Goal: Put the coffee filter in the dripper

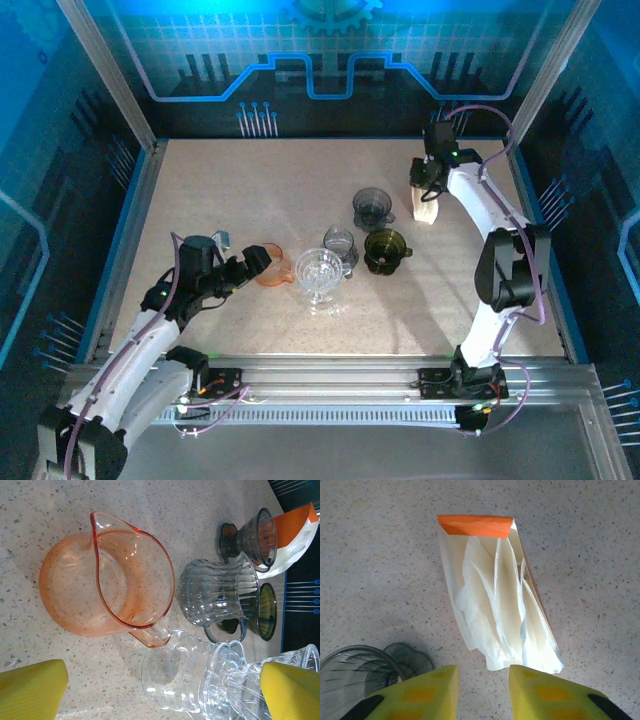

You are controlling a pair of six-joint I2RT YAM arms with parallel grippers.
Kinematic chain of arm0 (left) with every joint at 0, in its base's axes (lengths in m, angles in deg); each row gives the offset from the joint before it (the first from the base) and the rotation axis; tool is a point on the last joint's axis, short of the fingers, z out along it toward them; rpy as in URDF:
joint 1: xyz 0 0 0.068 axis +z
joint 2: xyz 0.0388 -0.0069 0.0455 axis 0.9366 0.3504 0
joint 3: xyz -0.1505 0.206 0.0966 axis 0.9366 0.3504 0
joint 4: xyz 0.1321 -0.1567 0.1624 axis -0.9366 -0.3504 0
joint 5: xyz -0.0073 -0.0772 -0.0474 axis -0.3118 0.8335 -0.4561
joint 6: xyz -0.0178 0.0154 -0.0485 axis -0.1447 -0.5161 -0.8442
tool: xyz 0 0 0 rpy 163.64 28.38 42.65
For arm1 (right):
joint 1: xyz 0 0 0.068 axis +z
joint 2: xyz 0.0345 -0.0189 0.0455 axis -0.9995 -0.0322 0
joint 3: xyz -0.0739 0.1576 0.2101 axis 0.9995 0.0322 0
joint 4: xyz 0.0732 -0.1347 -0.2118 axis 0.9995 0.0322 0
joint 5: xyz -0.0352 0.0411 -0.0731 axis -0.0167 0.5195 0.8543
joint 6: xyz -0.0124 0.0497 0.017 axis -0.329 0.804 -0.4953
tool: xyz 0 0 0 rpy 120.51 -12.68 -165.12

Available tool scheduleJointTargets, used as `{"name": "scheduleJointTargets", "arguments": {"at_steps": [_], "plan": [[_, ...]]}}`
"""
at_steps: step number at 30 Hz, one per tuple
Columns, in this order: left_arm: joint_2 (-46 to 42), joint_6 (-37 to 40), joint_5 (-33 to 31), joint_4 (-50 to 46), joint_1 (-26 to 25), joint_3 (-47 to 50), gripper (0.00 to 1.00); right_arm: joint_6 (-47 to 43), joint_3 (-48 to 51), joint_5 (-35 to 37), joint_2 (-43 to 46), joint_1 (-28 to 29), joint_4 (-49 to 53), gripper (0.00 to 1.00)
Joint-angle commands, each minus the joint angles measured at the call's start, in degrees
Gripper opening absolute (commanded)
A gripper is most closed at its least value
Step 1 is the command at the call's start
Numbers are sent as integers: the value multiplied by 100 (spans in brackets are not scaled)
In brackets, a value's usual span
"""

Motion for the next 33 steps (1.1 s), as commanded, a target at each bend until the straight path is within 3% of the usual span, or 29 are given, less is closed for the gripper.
{"name": "scheduleJointTargets", "arguments": {"at_steps": [1, 26, 33], "plan": [[-11, -72, 164, 24, 42, 99, 99, 250, 22, 223, -154, -37, -27, 32], [-13, -58, 147, 28, 42, 113, 99, 709, -136, 757, -673, -175, -52, 27], [14, -59, 147, 50, 38, 125, 99, 678, -157, 790, -702, -168, -88, 18]]}}
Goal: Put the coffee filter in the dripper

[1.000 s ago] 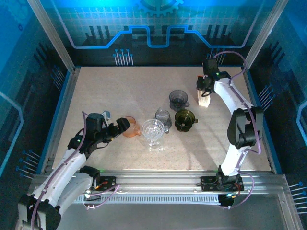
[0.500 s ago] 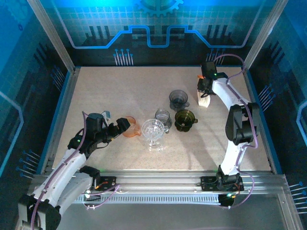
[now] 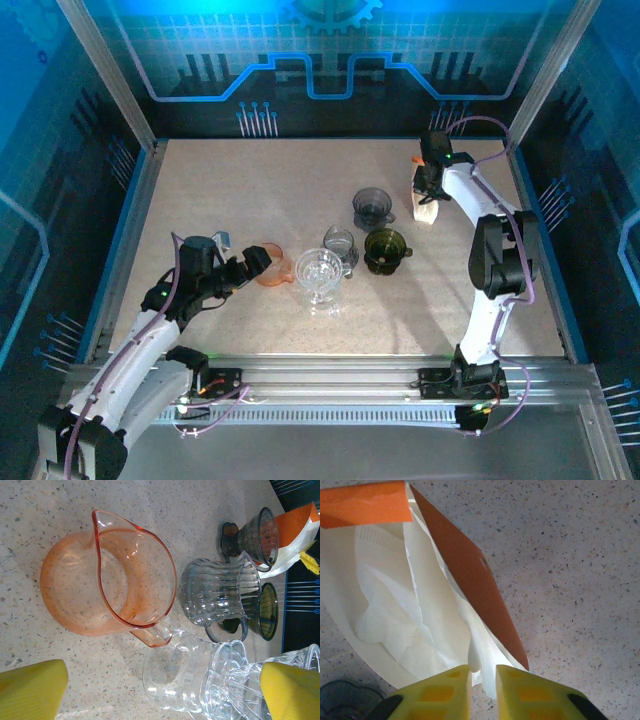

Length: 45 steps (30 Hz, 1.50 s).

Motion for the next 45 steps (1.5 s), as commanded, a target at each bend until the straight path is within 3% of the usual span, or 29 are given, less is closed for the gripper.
{"name": "scheduleJointTargets", "arguments": {"at_steps": [1, 15, 33, 45], "plan": [[21, -60, 147, 51, 42, 97, 99, 66, -145, 161, -79, -41, -65, 17], [86, -95, 173, 132, 42, 128, 99, -184, -118, 357, 140, 23, -134, 0], [103, -139, 217, 168, 41, 145, 99, -296, 112, 384, 691, 95, -188, 0], [90, -114, 256, 120, 42, 62, 99, -432, 907, 440, 1764, 31, -358, 0]]}}
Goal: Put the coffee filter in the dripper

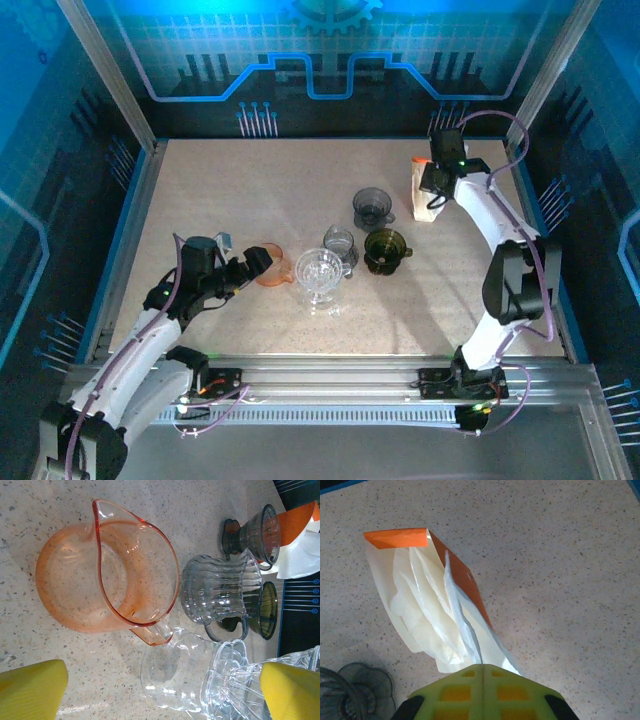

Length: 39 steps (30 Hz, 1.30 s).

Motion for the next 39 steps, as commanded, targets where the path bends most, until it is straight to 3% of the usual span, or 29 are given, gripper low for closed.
{"name": "scheduleJointTargets", "arguments": {"at_steps": [1, 8, 16, 21, 31, 39], "plan": [[-1, 26, 145, -21, 42, -36, 99, -111, 195, 81, 514, -23, -141, 0], [-28, 74, 146, -104, 40, -172, 99, -245, 471, -199, 1372, -1, -47, 0], [-91, 296, 224, -237, 38, -392, 99, -746, 327, -1281, 2340, 364, 684, 0], [-192, 370, 277, -277, 41, -449, 99, -1278, -363, -2204, 2421, 1160, 1644, 0], [-166, 346, 347, -373, 51, -450, 99, -1562, -1806, -2256, 1709, 3093, 3357, 0], [-201, 448, 338, -501, 51, -528, 99, -1661, -2627, -2189, 984, 3850, 4389, 0]]}}
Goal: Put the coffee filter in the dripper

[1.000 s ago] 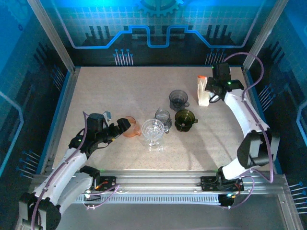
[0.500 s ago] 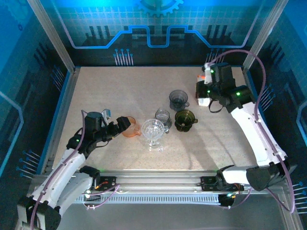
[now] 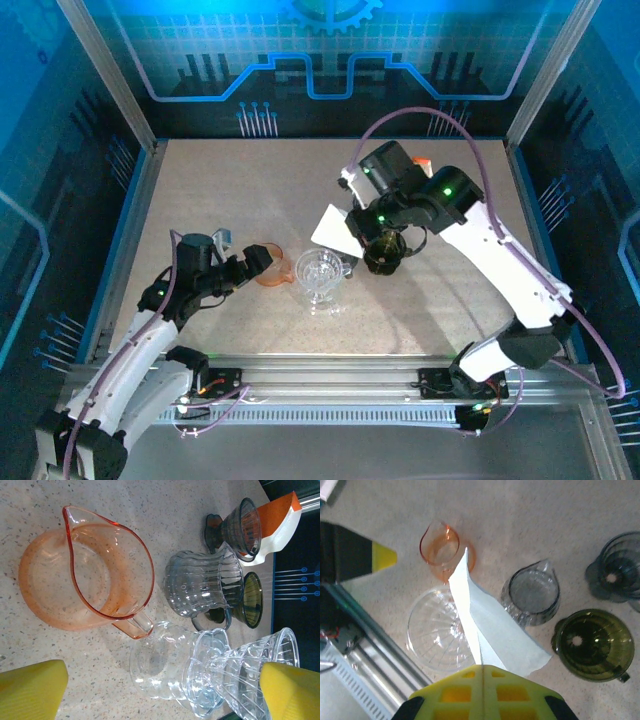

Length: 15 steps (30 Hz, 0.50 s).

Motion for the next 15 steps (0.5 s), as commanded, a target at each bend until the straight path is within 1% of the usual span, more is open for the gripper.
{"name": "scheduleJointTargets", "arguments": {"at_steps": [1, 8, 15], "plan": [[-59, 167, 138, -197, 41, -222, 99, -160, -495, 56, -233, 259, 915, 0], [-46, 185, 181, -149, 48, -241, 99, -218, -1297, 282, -858, 752, 1721, 0], [-59, 210, 232, -167, 44, -241, 99, -343, -1729, 292, -1421, 1153, 1951, 0]]}}
